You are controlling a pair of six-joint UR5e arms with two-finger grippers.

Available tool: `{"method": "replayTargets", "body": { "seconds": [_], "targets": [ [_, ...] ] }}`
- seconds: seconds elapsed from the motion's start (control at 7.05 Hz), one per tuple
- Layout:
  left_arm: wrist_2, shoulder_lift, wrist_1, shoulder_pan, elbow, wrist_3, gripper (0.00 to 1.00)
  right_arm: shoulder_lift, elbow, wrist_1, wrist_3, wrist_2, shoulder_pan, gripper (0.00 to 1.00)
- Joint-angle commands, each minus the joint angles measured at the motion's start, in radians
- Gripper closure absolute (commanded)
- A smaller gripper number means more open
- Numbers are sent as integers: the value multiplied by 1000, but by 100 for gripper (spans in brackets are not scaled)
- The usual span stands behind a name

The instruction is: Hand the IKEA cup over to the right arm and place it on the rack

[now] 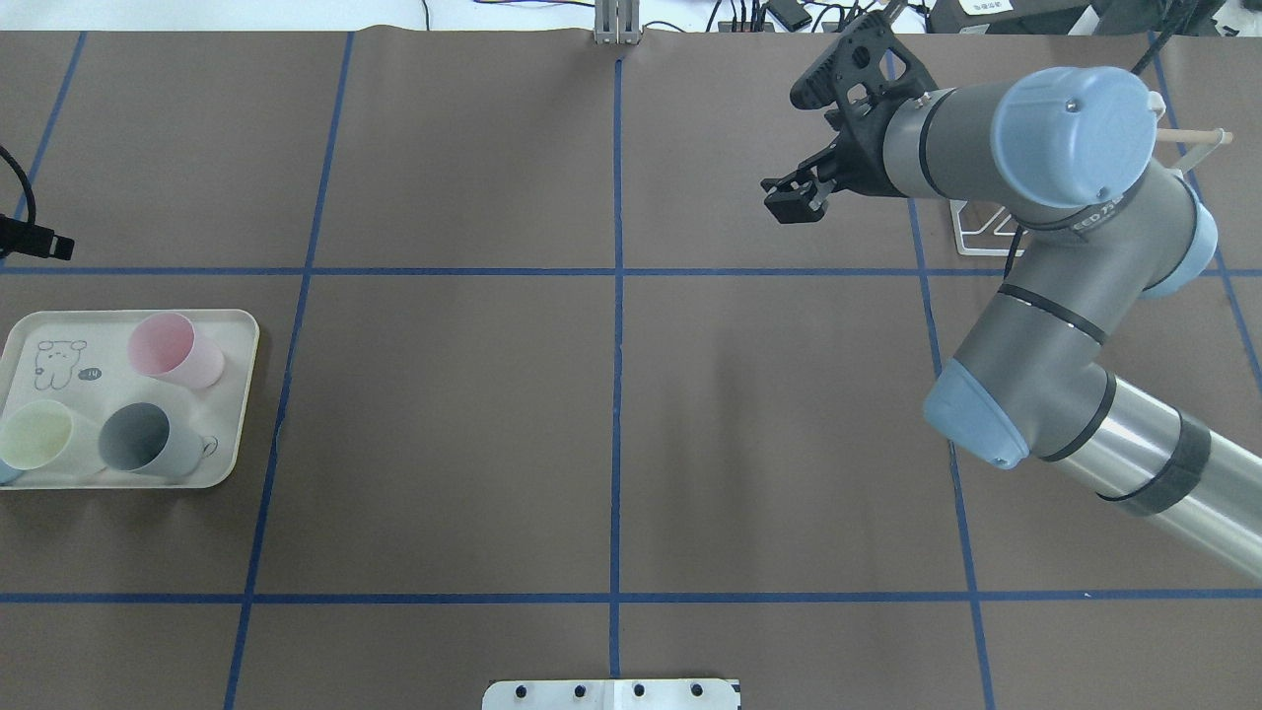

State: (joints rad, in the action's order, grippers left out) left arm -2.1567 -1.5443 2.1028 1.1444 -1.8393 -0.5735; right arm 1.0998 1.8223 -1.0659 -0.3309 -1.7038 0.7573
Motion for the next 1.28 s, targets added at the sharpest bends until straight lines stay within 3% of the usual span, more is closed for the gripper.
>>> {"method": "replayTargets", "body": {
  "seconds": [0.0,0.28,0.85,0.99,1.13],
  "targets": [
    [43,18,81,-75,41,-92,0,-41,6,-8,-100,-25,-51,1],
    [47,32,85,-97,48,-94,0,-35,2,-11,-86,-231,-50,1],
    [121,27,108,-196,64,-189,0,-32,-6,-2,-85,-229,-53,1],
    [121,29,108,-212,64,-199,6,-32,-6,-2,-86,-229,-53,1],
    [121,27,108,-224,64,-212,29,-32,-6,-2,-86,-229,-58,1]
  ]
}}
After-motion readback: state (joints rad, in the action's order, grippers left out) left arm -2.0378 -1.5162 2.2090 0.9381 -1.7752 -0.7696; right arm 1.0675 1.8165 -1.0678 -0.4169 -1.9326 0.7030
